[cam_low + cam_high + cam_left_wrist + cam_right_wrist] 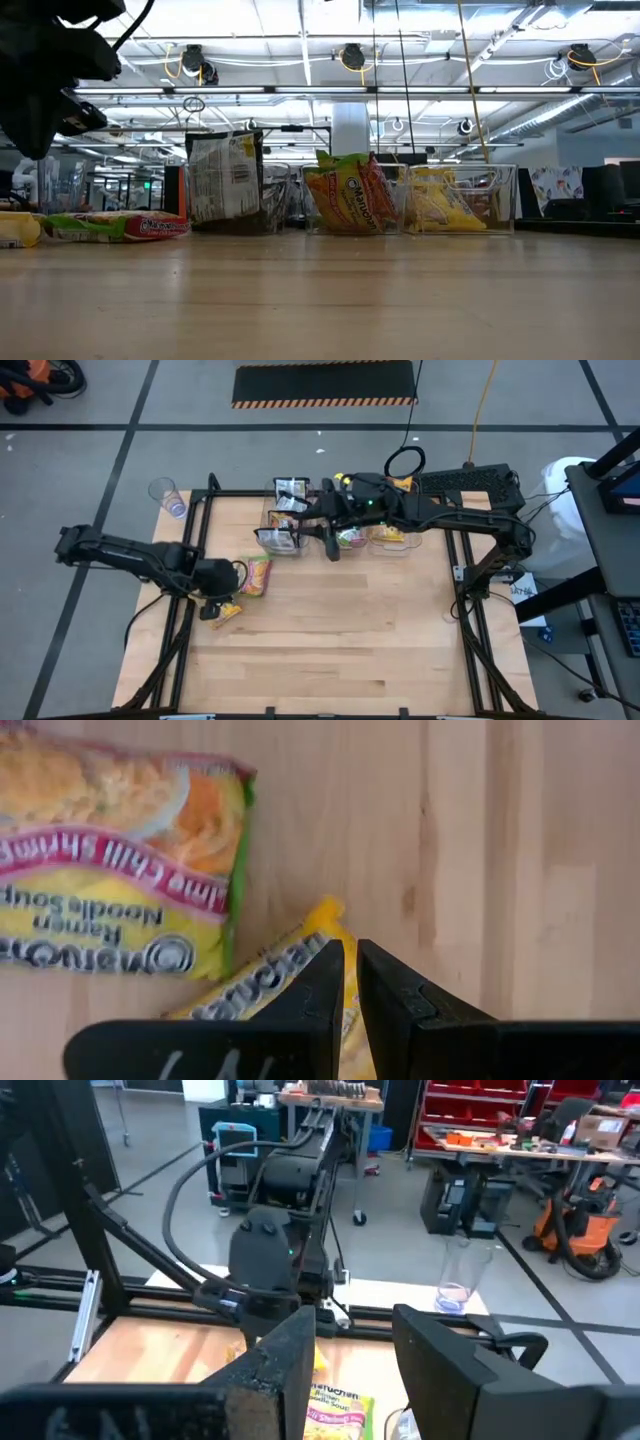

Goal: Sort Maruchan noodles
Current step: Put the yellow noodle pack into the right transparent bin

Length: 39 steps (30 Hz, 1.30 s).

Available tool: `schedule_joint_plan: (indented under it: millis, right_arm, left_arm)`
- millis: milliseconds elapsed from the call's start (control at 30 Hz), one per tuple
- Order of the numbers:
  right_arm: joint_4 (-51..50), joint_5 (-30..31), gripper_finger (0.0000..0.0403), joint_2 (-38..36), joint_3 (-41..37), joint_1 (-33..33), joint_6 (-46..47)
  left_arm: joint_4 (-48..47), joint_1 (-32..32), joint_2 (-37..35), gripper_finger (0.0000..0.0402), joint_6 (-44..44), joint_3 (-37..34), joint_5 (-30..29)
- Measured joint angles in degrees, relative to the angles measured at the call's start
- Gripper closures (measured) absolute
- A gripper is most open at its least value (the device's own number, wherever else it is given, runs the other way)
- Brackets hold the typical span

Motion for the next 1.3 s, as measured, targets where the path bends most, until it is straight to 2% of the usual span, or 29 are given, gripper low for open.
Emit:
schedule_joint_plan:
  millis: [233, 400, 600, 733, 1000, 1300]
  right_arm:
    - [-2.3, 0.0, 0.0270, 0.0, 0.0, 0.0, 0.0]
    - [-3.2, -0.1, 0.0270, 0.0, 0.0, 0.0, -2.1]
    - [-3.1, -0.1, 0.0270, -0.2, 0.0, 0.0, -2.6]
    - [-3.2, -0.1, 0.0270, -0.2, 0.0, 0.0, -2.6]
    - [-3.2, -0.1, 0.0270, -0.2, 0.0, 0.0, -2.6]
    - [-3.2, -0.1, 0.0270, -0.2, 0.0, 0.0, -2.6]
  left_arm:
    - [14.1, -3.6, 5.1, 0.0364, -11.0, 0.1, -5.0]
    - [16.1, -4.1, 10.9, 0.0364, -17.5, 0.1, -6.0]
    - [23.1, -4.1, 16.4, 0.0364, -15.3, 0.1, -4.4]
    - [23.3, -4.1, 18.6, 0.0364, -14.7, 0.2, -3.9]
    - [21.4, -4.1, 23.9, 0.0364, -14.2, 0.1, -14.1]
    - [21.5, -4.1, 29.5, 0.0364, -14.3, 0.1, -15.4]
